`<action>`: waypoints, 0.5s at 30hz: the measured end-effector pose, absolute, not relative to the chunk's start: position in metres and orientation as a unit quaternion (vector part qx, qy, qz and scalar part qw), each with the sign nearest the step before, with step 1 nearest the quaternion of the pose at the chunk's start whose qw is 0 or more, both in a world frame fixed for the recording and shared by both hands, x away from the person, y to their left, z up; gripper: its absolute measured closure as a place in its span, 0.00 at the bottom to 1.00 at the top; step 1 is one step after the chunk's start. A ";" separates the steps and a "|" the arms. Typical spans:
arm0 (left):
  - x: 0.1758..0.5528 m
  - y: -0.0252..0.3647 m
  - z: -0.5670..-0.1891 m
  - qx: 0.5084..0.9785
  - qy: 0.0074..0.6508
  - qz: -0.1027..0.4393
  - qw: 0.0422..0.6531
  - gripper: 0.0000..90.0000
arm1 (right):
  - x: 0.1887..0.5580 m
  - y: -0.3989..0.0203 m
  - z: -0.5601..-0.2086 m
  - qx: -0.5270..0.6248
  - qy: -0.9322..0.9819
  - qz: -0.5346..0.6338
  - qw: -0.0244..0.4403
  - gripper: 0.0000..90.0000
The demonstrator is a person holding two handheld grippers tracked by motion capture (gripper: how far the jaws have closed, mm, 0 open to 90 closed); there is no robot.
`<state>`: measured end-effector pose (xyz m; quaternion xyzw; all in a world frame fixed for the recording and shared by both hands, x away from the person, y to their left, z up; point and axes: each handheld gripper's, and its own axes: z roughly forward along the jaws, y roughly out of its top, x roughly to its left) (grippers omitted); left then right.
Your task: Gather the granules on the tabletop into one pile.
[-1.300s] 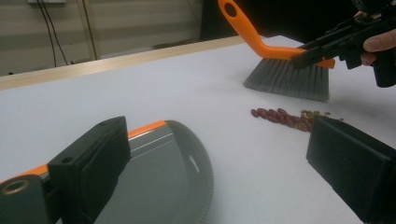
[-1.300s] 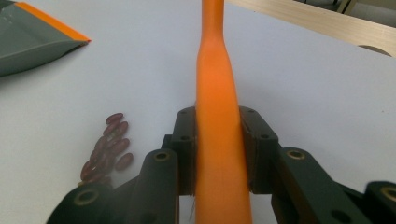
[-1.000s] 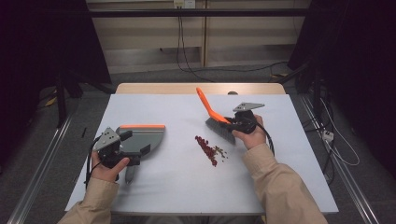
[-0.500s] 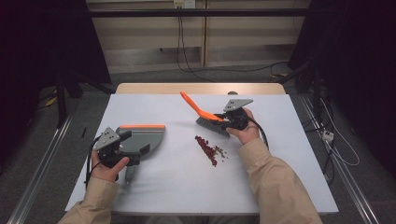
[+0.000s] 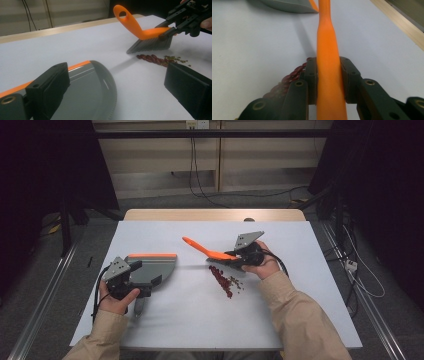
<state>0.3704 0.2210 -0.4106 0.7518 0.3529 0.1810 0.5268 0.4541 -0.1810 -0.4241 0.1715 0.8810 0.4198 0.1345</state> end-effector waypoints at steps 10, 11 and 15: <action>0.369 0.220 -0.410 0.751 0.353 0.181 0.528 0.06 | 0.435 -0.187 -0.423 0.146 0.887 0.422 0.115 0.79; 0.369 0.220 -0.410 0.751 0.353 0.182 0.527 0.06 | 0.433 -0.187 -0.423 0.143 0.888 0.423 0.112 0.79; 0.369 0.219 -0.410 0.752 0.351 0.182 0.528 0.06 | 0.426 -0.187 -0.422 0.138 0.888 0.424 0.110 0.79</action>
